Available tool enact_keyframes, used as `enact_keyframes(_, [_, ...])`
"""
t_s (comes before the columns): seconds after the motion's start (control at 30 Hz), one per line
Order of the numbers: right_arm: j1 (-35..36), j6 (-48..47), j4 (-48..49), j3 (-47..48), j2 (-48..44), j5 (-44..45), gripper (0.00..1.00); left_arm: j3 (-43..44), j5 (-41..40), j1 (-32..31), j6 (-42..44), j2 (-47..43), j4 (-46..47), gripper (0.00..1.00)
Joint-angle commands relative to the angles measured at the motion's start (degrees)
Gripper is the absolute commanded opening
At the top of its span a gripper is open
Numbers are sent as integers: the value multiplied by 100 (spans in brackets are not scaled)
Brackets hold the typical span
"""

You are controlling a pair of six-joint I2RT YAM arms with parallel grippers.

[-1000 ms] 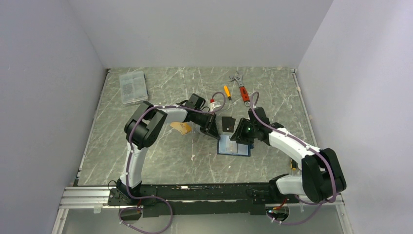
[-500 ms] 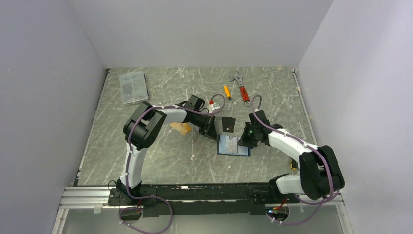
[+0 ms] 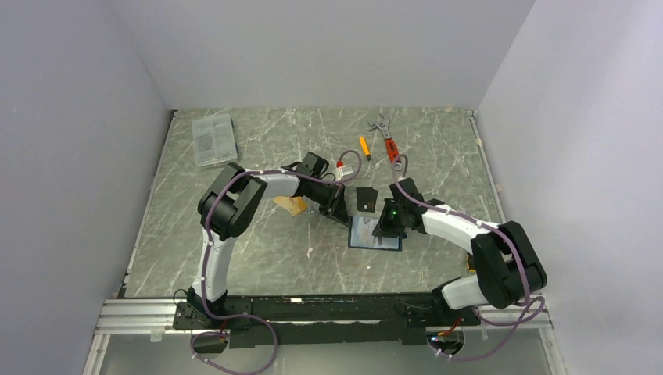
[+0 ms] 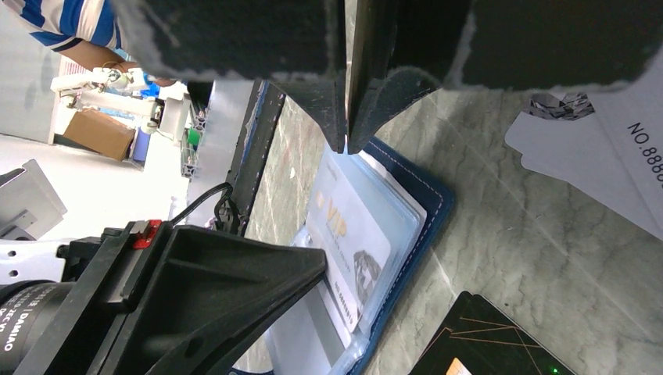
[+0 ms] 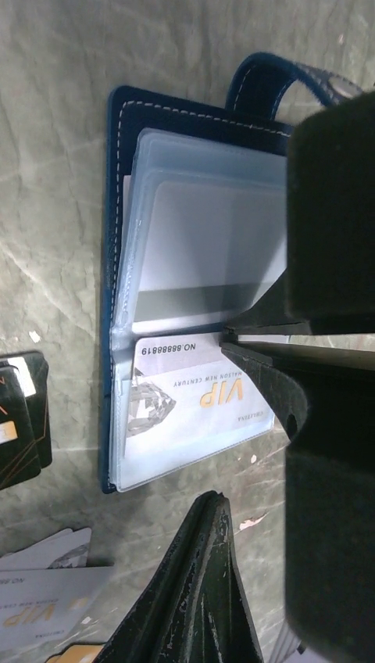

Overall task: Put the credit cards into the card holder
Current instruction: Insert the credit card into the card holder.

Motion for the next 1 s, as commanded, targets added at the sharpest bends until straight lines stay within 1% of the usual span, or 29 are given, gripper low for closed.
enact_keyframes(0.0, [145, 133, 211, 211, 171, -108, 9, 74, 39, -19, 99, -99, -21, 11])
enact_keyframes(0.17, [220, 103, 227, 345, 185, -177, 9, 106, 38, -18, 144, -119, -72, 11])
enact_keyframes(0.3, [122, -5, 3, 468, -69, -68, 16, 144, 62, 13, 202, -144, -170, 10])
enact_keyframes(0.37, [-2, -103, -116, 463, -162, -1, 16, 145, 66, 48, 256, -189, -236, 10])
enact_keyframes(0.43, [-87, -154, -163, 430, -162, 75, 10, 190, 65, 66, 352, -215, -376, 10])
enact_keyframes(0.5, [-121, -179, -149, 407, -72, 126, 0, 211, 40, 73, 441, -232, -489, 10])
enact_keyframes(0.8, [-107, -215, -67, 575, 331, 273, 0, 39, -37, 88, 579, -298, -589, 9])
enact_keyframes(0.97, [106, -82, 52, 649, 495, 275, 0, -40, -73, 71, 635, -248, -573, 8])
